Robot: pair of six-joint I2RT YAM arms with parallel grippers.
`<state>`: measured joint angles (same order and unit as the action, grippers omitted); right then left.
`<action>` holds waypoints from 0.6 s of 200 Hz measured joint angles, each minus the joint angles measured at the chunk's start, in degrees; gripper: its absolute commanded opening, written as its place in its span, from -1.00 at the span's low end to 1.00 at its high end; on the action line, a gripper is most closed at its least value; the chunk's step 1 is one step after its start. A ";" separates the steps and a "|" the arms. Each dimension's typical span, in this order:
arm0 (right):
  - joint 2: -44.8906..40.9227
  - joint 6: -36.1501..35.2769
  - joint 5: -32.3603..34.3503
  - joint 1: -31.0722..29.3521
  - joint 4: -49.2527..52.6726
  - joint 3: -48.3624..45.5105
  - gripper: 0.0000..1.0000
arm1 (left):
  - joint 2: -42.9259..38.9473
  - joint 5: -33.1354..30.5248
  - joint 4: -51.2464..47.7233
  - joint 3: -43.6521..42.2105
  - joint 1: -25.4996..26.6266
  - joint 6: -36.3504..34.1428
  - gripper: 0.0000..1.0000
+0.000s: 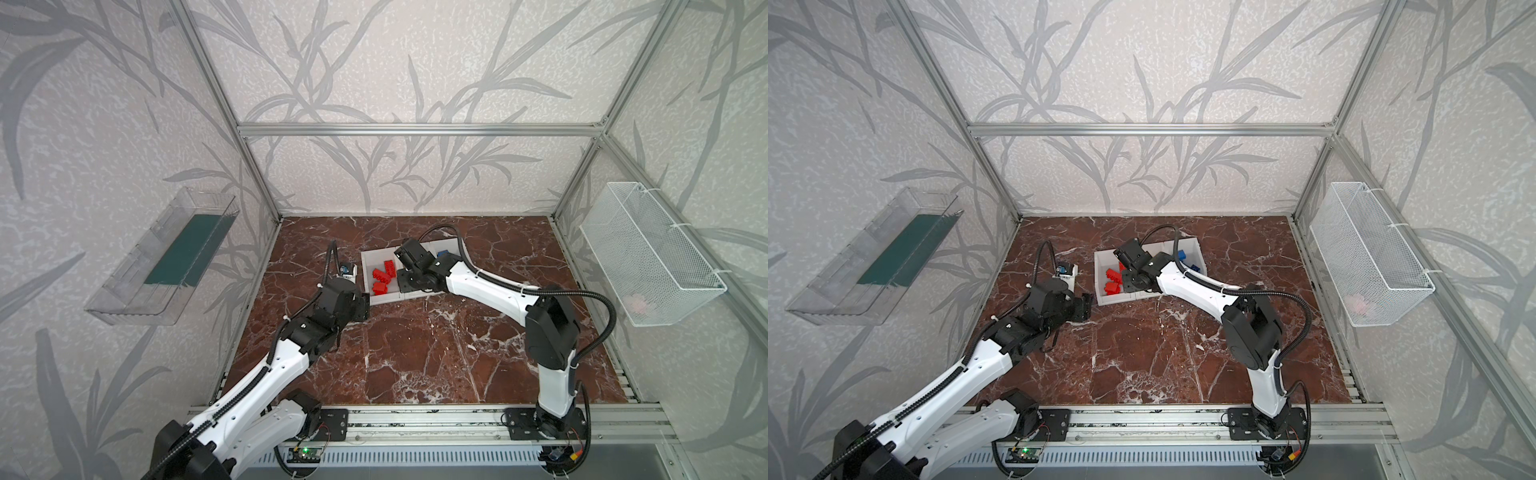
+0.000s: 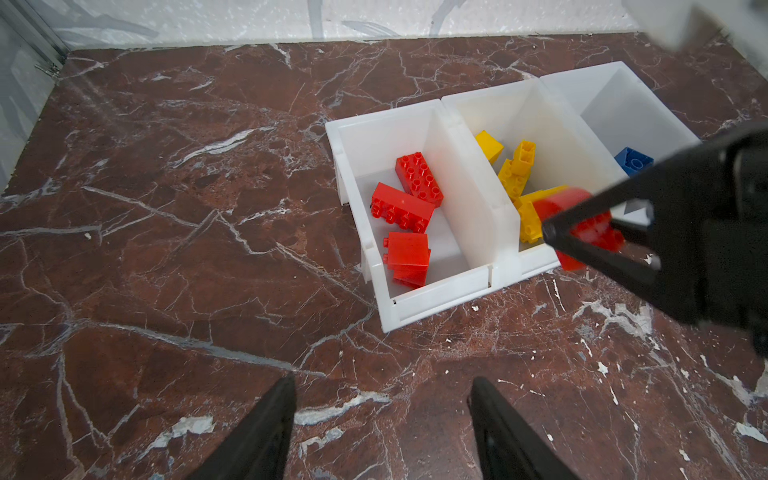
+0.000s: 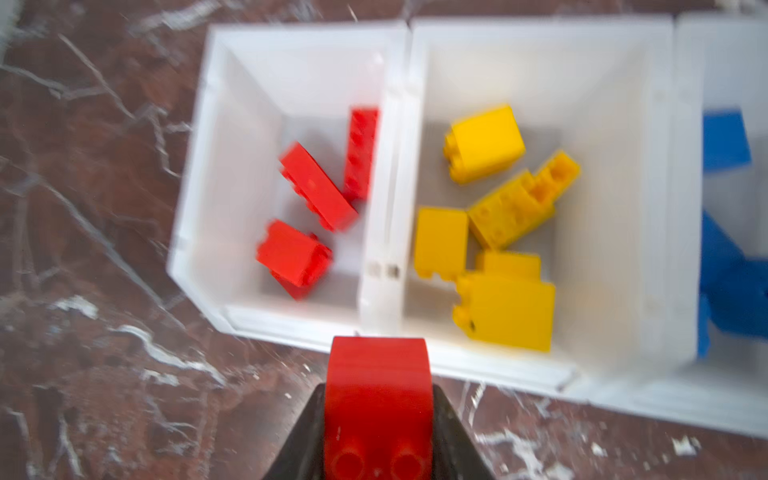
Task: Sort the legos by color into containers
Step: 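Carry the red brick into the nearest compartment and open the right gripper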
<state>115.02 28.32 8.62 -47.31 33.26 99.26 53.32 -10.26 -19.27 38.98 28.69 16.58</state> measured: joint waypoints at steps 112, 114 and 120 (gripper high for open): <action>15.87 -7.43 -2.71 0.00 8.57 18.97 0.51 | -3.72 -3.91 0.09 -3.30 -0.17 2.12 0.44; 15.87 -7.43 -2.71 0.00 8.59 18.97 0.51 | -3.76 -4.00 0.11 -3.39 -0.17 2.14 0.44; 15.87 -7.48 -2.71 0.00 8.61 18.97 0.53 | -3.91 -4.50 0.28 -3.63 -0.22 2.14 0.46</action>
<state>130.89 20.84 5.91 -47.31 41.87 118.24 49.41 -14.76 -18.98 35.35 28.47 18.72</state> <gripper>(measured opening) 0.752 0.717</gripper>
